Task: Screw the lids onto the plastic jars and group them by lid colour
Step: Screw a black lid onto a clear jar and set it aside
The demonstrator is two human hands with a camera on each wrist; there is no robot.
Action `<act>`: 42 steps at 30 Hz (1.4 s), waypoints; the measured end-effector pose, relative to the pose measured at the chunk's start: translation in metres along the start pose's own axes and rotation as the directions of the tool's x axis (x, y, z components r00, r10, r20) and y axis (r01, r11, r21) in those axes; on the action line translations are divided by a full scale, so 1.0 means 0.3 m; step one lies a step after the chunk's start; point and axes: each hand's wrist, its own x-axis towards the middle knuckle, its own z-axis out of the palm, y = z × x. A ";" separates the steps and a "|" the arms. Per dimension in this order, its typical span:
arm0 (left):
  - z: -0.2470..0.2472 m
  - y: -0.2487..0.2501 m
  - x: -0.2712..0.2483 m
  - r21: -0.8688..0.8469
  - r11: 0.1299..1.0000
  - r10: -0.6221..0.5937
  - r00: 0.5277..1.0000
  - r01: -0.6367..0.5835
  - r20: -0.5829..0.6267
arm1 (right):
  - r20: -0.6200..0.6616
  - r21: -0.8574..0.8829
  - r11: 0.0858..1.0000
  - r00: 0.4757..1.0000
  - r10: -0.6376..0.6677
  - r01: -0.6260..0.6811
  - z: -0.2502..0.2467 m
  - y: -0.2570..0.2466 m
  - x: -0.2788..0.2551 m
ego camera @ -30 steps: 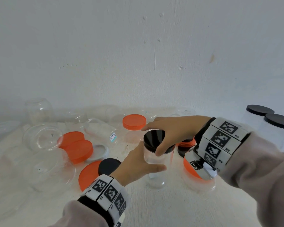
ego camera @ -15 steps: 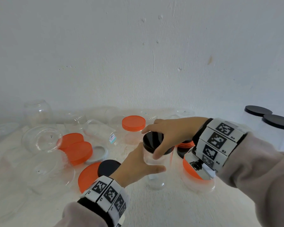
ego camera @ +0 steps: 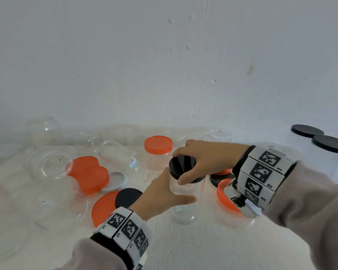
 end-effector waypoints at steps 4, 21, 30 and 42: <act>0.001 -0.003 0.002 -0.008 1.000 -0.003 1.000 0.003 -0.010 | -0.055 0.032 0.999 0.999 -0.004 0.005 0.027 0.008 -0.004; -0.002 -0.008 0.002 -0.005 1.000 -0.031 1.000 0.031 0.002 | -0.232 0.090 0.996 0.973 0.009 0.012 0.164 0.003 -0.042; -0.001 -0.010 0.004 0.057 0.998 -0.026 1.000 0.027 -0.015 | -0.304 0.138 0.987 0.952 -0.032 0.077 0.202 0.006 -0.064; -0.118 -0.067 -0.006 0.530 0.837 -0.267 0.948 0.140 0.171 | -0.201 0.397 0.892 0.969 -0.146 0.217 0.115 0.153 -0.148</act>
